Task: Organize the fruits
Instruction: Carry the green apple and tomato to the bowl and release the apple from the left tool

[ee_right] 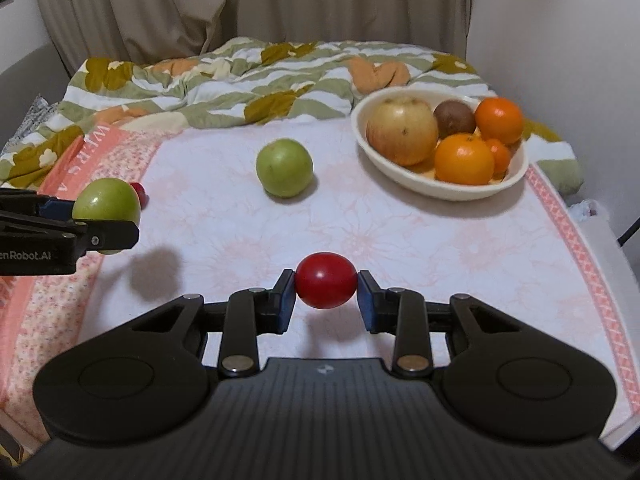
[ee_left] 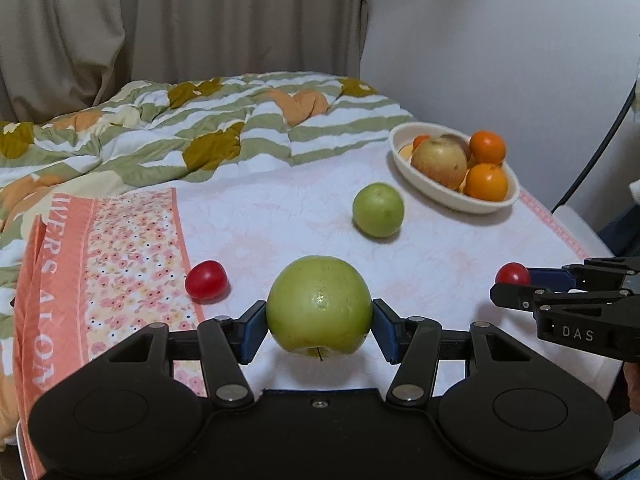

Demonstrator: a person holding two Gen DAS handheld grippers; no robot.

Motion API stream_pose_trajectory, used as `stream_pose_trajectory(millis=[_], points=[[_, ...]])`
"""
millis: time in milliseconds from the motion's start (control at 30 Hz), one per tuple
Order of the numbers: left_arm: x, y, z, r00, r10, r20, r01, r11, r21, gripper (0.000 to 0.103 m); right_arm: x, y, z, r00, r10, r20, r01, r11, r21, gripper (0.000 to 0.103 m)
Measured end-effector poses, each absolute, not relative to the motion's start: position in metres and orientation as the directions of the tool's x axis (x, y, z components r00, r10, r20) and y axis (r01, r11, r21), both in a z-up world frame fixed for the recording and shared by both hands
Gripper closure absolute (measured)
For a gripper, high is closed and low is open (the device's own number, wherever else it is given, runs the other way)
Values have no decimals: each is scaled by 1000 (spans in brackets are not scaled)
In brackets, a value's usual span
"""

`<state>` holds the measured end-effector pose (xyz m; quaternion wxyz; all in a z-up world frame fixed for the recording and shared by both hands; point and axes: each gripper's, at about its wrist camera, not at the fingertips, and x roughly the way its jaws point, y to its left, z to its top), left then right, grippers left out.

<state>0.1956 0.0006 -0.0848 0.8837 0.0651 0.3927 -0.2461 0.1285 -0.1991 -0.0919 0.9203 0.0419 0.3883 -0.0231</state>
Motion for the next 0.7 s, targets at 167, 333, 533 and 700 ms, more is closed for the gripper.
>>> stream_pose_trajectory(millis=[167,333,533,700], points=[[182,-5,-64,592,-409,-695,486,869,-97,43,114,-201,-64,712,-24,-702,81,996,48,55],[169,-20,-42,630,-407,-662,472,877,-90,43,105,-213,-41,720,-56,-691,96,995,20,55],[158,-50,-23,669,-396,-629,452,889,-80,43,101,-245,-23,743,-34,-669,72,997,29,55],[154,-80,-9,712,-355,-605,376,921,-99,43,106,-283,-10,756,16,-655,6,999,32,55]])
